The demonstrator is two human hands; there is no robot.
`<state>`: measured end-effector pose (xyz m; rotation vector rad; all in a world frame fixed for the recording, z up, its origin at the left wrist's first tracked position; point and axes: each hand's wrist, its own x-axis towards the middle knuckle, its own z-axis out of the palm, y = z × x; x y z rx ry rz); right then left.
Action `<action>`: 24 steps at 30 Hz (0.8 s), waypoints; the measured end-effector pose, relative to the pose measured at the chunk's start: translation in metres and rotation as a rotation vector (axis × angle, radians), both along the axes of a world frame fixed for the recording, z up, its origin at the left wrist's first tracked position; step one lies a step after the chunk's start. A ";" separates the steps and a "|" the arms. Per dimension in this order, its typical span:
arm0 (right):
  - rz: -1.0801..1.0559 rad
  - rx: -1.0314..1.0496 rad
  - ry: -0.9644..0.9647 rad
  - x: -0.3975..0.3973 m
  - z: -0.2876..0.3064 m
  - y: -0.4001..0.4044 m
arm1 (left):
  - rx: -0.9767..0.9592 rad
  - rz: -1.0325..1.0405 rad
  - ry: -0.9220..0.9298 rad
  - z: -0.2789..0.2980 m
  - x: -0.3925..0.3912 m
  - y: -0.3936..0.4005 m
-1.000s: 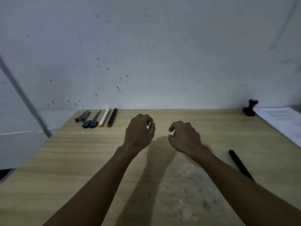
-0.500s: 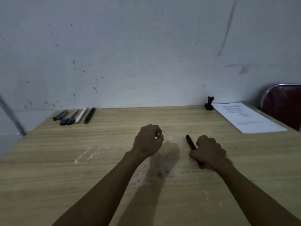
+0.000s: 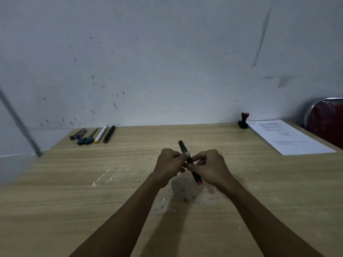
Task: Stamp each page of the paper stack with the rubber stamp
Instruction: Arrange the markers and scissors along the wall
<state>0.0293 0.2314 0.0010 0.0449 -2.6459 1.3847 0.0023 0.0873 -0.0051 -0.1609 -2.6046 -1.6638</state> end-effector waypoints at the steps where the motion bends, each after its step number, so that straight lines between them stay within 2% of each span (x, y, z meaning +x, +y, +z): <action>1: 0.027 -0.016 0.020 -0.001 0.001 -0.009 | 0.075 0.027 -0.029 0.002 0.000 -0.004; 7: 0.091 -0.040 0.022 -0.020 0.000 -0.048 | 0.269 0.168 -0.125 0.011 -0.006 -0.038; 11: 0.138 0.007 0.005 -0.037 -0.004 -0.066 | 0.358 0.345 -0.164 0.012 -0.022 -0.075; 14: 0.163 0.036 -0.016 -0.051 -0.010 -0.077 | 0.326 0.460 -0.217 0.010 -0.037 -0.103; 20: 0.196 0.114 -0.048 -0.091 -0.021 -0.104 | 0.220 0.562 -0.241 0.001 -0.081 -0.152; 24: 0.193 0.158 -0.063 -0.121 -0.029 -0.121 | -0.045 0.598 -0.158 -0.008 -0.118 -0.177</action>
